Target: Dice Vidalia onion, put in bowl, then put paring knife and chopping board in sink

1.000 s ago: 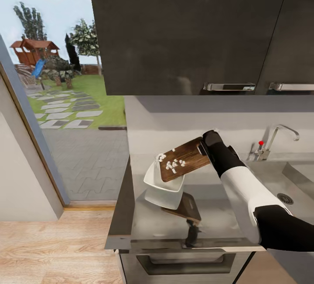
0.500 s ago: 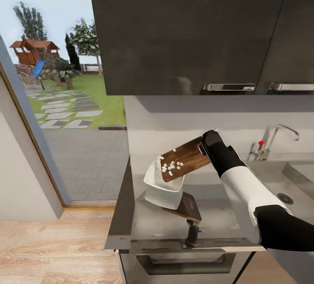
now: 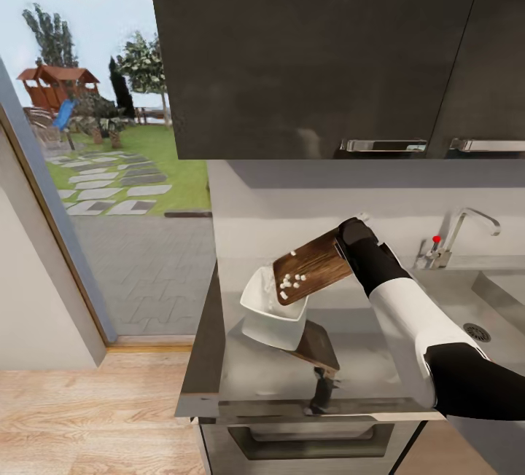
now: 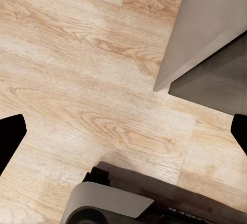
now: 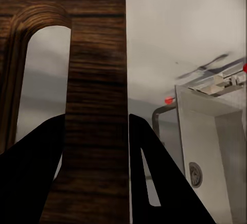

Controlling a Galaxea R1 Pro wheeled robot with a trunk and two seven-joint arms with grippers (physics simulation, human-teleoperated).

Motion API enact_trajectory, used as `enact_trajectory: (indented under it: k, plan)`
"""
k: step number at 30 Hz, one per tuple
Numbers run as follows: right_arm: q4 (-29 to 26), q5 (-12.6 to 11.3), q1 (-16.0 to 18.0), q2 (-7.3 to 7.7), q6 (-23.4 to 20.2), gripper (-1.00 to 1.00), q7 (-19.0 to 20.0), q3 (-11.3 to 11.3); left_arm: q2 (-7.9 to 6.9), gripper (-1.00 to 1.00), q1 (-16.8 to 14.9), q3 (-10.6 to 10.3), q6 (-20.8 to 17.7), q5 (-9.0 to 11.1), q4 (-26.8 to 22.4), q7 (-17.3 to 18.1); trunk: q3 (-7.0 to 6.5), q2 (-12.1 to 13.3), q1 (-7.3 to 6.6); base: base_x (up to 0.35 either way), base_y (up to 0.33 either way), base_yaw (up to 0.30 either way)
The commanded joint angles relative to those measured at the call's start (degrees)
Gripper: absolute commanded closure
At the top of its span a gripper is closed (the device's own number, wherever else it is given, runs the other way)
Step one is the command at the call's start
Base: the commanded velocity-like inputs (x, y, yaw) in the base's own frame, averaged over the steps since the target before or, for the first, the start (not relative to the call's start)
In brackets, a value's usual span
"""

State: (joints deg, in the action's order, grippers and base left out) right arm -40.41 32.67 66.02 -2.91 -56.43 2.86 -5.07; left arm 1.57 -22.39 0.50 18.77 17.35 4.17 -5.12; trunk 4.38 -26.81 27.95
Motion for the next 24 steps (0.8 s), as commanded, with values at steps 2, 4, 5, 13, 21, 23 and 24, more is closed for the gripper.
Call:
enact_trajectory:
  k: [2, 4, 5, 13, 21, 23, 24]
  plan:
    - [-0.02, 0.41, 0.07, 0.01, -0.26, 1.0, 0.28, -0.12, 0.02, -1.0, -0.11, 0.03, 0.39, 0.1, 0.23, -0.06, 0.12, -0.12, 0.03, 0.0, 0.0, 0.0]
    - [-0.02, 0.44, 0.06, 0.01, -0.26, 1.0, 0.25, -0.12, 0.02, -1.0, -0.11, 0.03, 0.39, 0.11, 0.23, -0.06, 0.12, -0.12, 0.03, 0.0, 0.0, 0.0]
    - [-0.02, 0.45, 0.07, 0.01, -0.26, 1.0, 0.26, -0.12, 0.02, -1.0, -0.11, 0.03, 0.39, 0.08, 0.23, -0.06, 0.12, -0.12, 0.03, 0.0, 0.0, 0.0]
    - [-0.02, 1.23, 0.08, -0.1, -0.26, 1.0, 0.27, -0.12, 0.02, -1.0, -0.11, 0.03, 0.39, 0.08, 0.23, -0.06, 0.12, -0.12, 0.03, 0.0, 0.0, 0.0]
    - [-0.02, 4.24, 0.08, -0.19, -0.22, 1.0, 0.3, -0.11, 0.02, -1.0, -0.11, 0.03, 0.39, 0.09, 0.23, -0.06, 0.12, -0.12, 0.03, 0.0, 0.0, 0.0]
    - [-0.02, 4.34, 0.08, -0.18, -0.21, 1.0, 0.3, -0.12, 0.02, -1.0, -0.11, 0.03, 0.39, 0.08, 0.23, -0.06, 0.12, -0.12, 0.03, 0.0, 0.0, 0.0]
    - [-0.02, 4.38, 0.08, -0.19, -0.24, 1.0, 0.3, -0.12, 0.02, -1.0, -0.11, 0.03, 0.39, 0.09, 0.23, -0.06, 0.12, -0.12, 0.03, 0.0, 0.0, 0.0]
